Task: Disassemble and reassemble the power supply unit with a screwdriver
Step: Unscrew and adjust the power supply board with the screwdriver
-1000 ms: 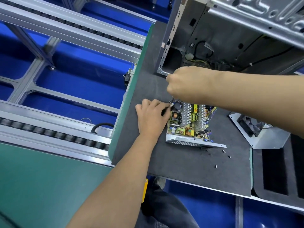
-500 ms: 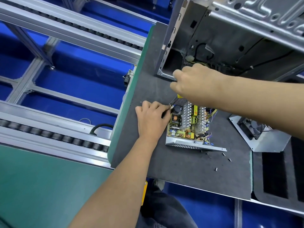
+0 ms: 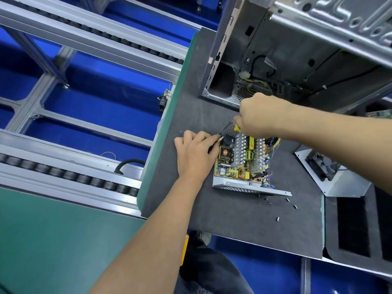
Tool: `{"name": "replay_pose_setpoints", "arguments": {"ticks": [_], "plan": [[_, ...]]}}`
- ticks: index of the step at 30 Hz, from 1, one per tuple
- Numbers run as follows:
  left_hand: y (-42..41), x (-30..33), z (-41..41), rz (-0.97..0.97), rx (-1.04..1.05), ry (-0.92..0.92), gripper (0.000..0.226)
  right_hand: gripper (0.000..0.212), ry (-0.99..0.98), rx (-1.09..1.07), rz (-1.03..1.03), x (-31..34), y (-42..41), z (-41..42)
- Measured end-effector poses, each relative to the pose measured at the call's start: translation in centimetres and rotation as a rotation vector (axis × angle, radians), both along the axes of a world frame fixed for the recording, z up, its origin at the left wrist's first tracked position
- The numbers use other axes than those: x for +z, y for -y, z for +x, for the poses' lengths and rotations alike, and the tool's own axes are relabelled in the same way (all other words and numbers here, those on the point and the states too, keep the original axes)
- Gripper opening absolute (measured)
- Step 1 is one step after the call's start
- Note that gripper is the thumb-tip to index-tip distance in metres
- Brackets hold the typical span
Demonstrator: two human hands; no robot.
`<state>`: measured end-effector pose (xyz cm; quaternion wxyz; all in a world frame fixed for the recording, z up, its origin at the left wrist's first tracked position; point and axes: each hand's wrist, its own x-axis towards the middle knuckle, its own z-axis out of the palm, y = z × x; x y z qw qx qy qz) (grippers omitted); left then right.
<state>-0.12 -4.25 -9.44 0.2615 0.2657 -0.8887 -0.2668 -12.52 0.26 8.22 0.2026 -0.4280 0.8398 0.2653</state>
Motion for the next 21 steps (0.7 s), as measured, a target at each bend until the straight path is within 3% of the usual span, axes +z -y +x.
{"name": "replay_pose_setpoints", "arguments": {"ticks": [4, 7, 12, 15, 18, 21], "plan": [[0.0, 0.1, 0.0, 0.048, -0.036, 0.034, 0.016, 0.034, 0.081, -0.205, 0.001, -0.6, -1.8, -0.4], [0.0, 0.2, 0.0, 0.060, -0.035, 0.048, 0.016, 0.037, 0.160, -0.262, -0.147, -0.2, -3.5, -0.4], [0.2, -0.1, -0.1, 0.074, -0.035, 0.055, 0.016, 0.013, -0.010, 0.338, -0.241, -0.1, -3.5, 0.3], [0.2, 0.0, -0.2, 0.077, -0.042, 0.058, 0.016, 0.010, -0.089, 0.506, -0.147, -0.1, -2.3, 1.0], [0.1, -0.1, -0.3, 0.108, -0.018, 0.047, 0.015, 0.028, -0.164, 0.442, -0.135, -0.1, -1.3, 1.6], [0.2, 0.0, -0.3, 0.121, 0.004, 0.050, 0.012, 0.030, -0.106, 0.149, -0.163, 0.2, -1.0, 1.3]]}}
